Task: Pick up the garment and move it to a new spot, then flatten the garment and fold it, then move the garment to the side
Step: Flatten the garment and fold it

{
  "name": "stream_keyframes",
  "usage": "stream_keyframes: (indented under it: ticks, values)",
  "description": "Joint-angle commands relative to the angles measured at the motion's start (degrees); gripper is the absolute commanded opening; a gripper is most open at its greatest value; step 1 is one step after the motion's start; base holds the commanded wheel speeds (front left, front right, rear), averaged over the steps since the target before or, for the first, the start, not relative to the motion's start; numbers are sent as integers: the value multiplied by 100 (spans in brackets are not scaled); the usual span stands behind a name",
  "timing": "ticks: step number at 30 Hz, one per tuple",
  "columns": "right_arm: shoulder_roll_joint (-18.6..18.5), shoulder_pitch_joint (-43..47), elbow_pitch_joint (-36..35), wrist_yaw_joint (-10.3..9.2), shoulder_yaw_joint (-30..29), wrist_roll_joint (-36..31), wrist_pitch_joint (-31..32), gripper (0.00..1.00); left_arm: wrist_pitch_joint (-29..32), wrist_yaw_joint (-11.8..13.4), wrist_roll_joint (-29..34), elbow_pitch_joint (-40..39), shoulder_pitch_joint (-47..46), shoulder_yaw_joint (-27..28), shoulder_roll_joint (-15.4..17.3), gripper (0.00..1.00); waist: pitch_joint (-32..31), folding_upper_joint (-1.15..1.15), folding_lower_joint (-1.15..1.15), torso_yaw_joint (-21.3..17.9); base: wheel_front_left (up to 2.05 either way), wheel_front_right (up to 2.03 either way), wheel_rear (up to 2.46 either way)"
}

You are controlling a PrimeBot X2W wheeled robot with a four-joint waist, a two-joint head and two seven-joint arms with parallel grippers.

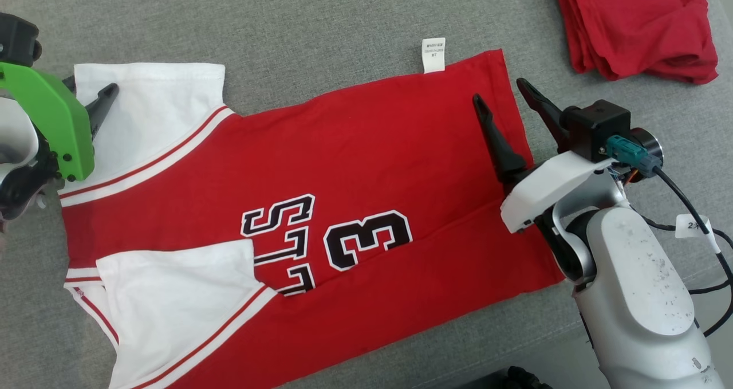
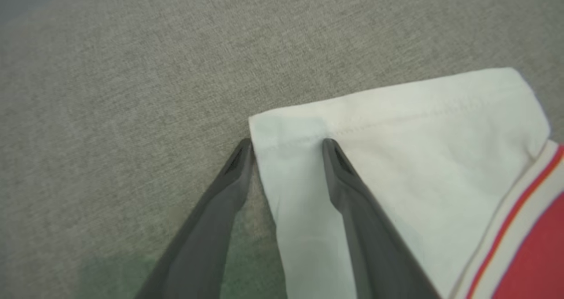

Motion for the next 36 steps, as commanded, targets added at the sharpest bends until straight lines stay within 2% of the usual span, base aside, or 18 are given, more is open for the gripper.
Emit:
stream_keyframes:
  ticks: [1,2,13,19,28,36]
  values:
    - [-16,-68,21,-5,18,54,-39,100,94,-18,-52,24,157,-201,13,11,2,0,0,-2,0,0,0]
    - [-16,-80,31,-5,30,59,-51,100,41,-18,-85,-28,158,-235,42,0,4,0,0,-6,0,0,0]
    - [-34,-177,207,-5,-84,15,-65,100,-875,-17,-82,-291,66,-385,238,0,-124,0,0,79,0,0,0]
    - [-263,-450,437,-5,-217,-95,124,100,-1473,-16,-164,-468,127,-391,141,0,-348,0,0,280,0,0,0]
    - [-729,-1147,1363,-5,-232,-147,827,100,-2141,-10,-148,-961,400,-446,44,0,-561,0,0,712,0,0,0]
    - [-987,-1543,2222,-6,84,92,1449,100,-2321,98,-42,-1250,574,-552,-76,0,-557,0,0,997,0,0,0]
